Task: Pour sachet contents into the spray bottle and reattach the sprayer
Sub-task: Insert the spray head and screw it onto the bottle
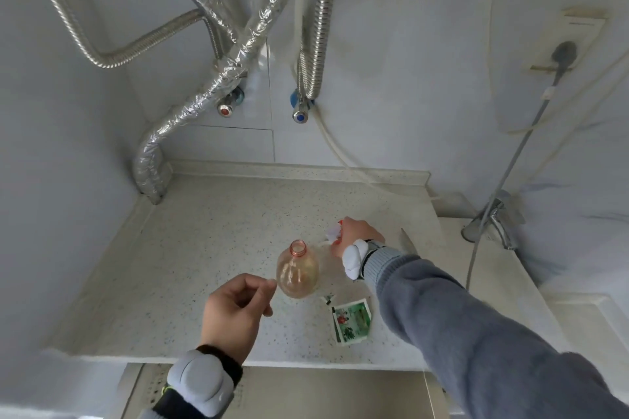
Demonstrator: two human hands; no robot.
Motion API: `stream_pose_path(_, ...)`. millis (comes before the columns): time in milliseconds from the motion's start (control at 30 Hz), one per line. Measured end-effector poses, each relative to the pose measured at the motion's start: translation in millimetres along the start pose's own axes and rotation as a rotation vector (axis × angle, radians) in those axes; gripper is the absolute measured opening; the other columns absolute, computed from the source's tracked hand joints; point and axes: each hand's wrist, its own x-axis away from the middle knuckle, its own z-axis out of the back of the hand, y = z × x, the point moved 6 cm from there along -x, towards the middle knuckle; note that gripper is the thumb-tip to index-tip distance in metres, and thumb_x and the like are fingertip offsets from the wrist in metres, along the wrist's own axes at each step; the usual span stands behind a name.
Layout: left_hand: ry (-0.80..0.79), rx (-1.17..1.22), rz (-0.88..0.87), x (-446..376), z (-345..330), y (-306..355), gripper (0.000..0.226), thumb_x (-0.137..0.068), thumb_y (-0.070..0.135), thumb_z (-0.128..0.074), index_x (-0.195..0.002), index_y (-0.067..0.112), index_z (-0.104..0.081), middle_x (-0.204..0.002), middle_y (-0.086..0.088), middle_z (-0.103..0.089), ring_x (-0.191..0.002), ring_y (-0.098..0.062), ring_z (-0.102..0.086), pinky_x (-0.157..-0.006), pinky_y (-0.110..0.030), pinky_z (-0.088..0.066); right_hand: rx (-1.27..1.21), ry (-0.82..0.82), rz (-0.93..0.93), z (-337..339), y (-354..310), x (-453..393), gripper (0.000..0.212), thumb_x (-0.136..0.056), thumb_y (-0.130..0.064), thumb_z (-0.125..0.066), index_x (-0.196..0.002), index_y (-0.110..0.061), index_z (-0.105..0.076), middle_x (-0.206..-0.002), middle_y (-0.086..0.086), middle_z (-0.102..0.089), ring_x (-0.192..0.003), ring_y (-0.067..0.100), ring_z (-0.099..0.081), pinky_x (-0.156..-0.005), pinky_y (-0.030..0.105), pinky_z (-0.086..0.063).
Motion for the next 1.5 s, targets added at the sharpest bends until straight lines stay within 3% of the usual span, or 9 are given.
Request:
stream_pose_path(267,0.060,0.014,-0.025,-5.2,19.3,3.1,0.022,-0.084,0.019,-0.071,-0.063,0.024,-0.067,-0.054,0.000,-0.063,-0.050,-0.007,-0.057,-0.056,-0.021,-0.044,-0.043,0.075,-0.013,-8.4,-0.3,-1.3,0.041,-0.085,-0.029,-0.059,-0.122,-0.016,-0.047,-0.112,0.004,-0.066,-0.096,0.027,-0.065,-0.080,0.035,-0.053)
stream_pose_path(367,0.043,0.024,-0.017,-8.1,19.2,8.1,0.021,-0.085,0.017,-0.070,-0.065,0.024,-0.069,-0.057,-0.002,-0.066,-0.054,-0.008,-0.060,-0.061,-0.022,-0.046,-0.135,0.137,0.018,8.8,-3.3,7.8,0.034,-0.083,-0.031,-0.058,-0.111,-0.017,-0.043,-0.095,-0.007,-0.063,-0.077,0.020,-0.062,-0.069,0.031,-0.050)
stream_pose_path(433,0.032,0.009,-0.010,-11.1,16.6,17.1,0.019,-0.085,0.020,-0.069,-0.067,0.023,-0.070,-0.060,-0.001,-0.068,-0.053,-0.006,-0.060,-0.060,-0.022,-0.045,-0.158,0.195,0.066,26.8,-10.7,18.7,0.033,-0.083,-0.036,-0.058,-0.105,-0.019,-0.040,-0.079,-0.011,-0.056,-0.064,0.014,-0.056,-0.057,0.027,-0.044)
stream_pose_path(733,-0.051,-0.034,0.135,-43.2,-10.5,70.9,0.025,-0.081,0.046,-0.067,-0.088,0.022,-0.068,-0.080,0.007,-0.073,-0.060,-0.010,-0.053,-0.058,-0.027,-0.041,-0.211,0.417,0.384,93.7,-70.8,95.4,0.040,-0.079,-0.038,-0.064,-0.099,-0.029,-0.030,-0.083,-0.008,-0.062,-0.066,0.017,-0.058,-0.052,0.027,-0.038)
stream_pose_path(833,-0.072,0.046,0.258,-51.9,-11.4,80.8,0.041,-0.075,0.055,-0.069,-0.092,0.019,-0.068,-0.087,0.005,-0.073,-0.057,-0.012,-0.047,-0.050,-0.025,-0.037,-0.248,0.489,0.483,103.5,-88.7,116.7,0.043,-0.079,-0.042,-0.067,-0.101,-0.030,-0.031,-0.088,-0.010,-0.062,-0.068,0.016,-0.058,-0.056,0.029,-0.045)
stream_pose_path(933,-0.050,0.110,0.282,-56.2,-7.8,86.1,0.052,-0.065,0.060,-0.073,-0.087,0.013,-0.072,-0.068,0.009,-0.071,-0.049,-0.013,-0.036,-0.042,-0.022,-0.029,-0.289,0.569,0.585,106.5,-102.0,132.4,0.046,-0.079,-0.045,-0.069,-0.104,-0.031,-0.033,-0.092,-0.014,-0.058,-0.072,0.011,-0.057,-0.057,0.028,-0.045)
stream_pose_path(1167,0.073,0.157,0.220,-61.2,1.2,81.8,0.041,-0.057,0.056,-0.079,-0.068,0.018,-0.073,-0.037,0.014,-0.045,-0.034,-0.009,-0.036,-0.041,-0.023,-0.032,-0.408,0.604,0.715,90.3,-116.3,136.0,0.050,-0.076,-0.044,-0.075,-0.104,-0.031,-0.036,-0.092,-0.015,-0.056,-0.078,0.005,-0.056,-0.060,0.022,-0.046)
stream_pose_path(1367,0.138,0.065,0.100,-66.9,7.7,83.6,0.029,-0.058,0.051,-0.075,-0.069,0.025,-0.073,-0.060,0.008,-0.067,-0.049,-0.011,-0.055,-0.052,-0.027,-0.040,-0.541,0.518,0.735,80.6,-103.2,128.0,0.071,-0.068,-0.051,-0.079,-0.121,-0.031,-0.036,-0.116,-0.014,-0.057,-0.101,0.003,-0.055,-0.084,0.018,-0.043)
stream_pose_path(1500,0.162,-0.093,-0.019,-70.5,14.2,89.8,0.019,-0.062,0.050,-0.073,-0.073,0.035,-0.067,-0.064,0.014,-0.067,-0.057,-0.006,-0.061,-0.051,-0.023,-0.040,-0.675,0.562,0.600,77.0,-61.3,117.6,0.046,-0.083,-0.044,-0.061,-0.119,-0.024,-0.042,-0.111,-0.009,-0.059,-0.098,0.006,-0.058,-0.081,0.024,-0.049)
